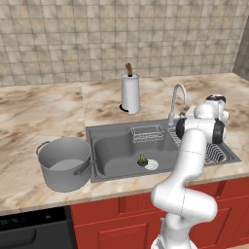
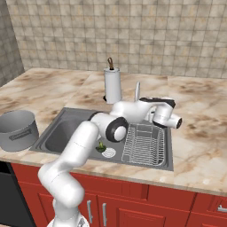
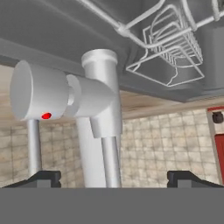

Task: Dump the broccoli from the pot into the sink. Then turn on the water and wash the broccoli. Then turn off the water and put the broccoli back in the pot.

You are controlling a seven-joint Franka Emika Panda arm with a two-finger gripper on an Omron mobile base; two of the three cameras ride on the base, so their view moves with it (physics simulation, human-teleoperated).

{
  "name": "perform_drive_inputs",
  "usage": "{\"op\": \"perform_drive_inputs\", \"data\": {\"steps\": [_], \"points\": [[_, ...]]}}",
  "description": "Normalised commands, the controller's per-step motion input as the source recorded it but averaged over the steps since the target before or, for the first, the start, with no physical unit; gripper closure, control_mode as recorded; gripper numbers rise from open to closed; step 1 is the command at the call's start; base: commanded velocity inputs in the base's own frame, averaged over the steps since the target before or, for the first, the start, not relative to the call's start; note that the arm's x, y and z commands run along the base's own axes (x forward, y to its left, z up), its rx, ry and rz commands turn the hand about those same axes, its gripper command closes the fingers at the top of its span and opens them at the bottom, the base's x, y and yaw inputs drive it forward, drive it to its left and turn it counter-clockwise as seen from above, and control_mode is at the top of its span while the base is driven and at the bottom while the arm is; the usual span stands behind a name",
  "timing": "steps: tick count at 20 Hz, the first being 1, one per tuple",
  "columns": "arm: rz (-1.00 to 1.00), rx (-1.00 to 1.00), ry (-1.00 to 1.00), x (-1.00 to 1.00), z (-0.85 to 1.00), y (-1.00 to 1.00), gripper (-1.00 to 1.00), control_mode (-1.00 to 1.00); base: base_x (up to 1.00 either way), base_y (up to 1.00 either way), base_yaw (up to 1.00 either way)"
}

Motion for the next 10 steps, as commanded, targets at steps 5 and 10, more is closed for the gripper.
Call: {"op": "perform_drive_inputs", "data": {"steps": [5,10], "points": [[-0.02,0.00,-0.01,0.18,-0.12,-0.22,-1.00,-1.00,0.00,0.00,0.00],[-0.03,0.00,-0.01,0.18,-0.13,-0.18,-1.00,-1.00,0.00,0.00,0.00]]}}
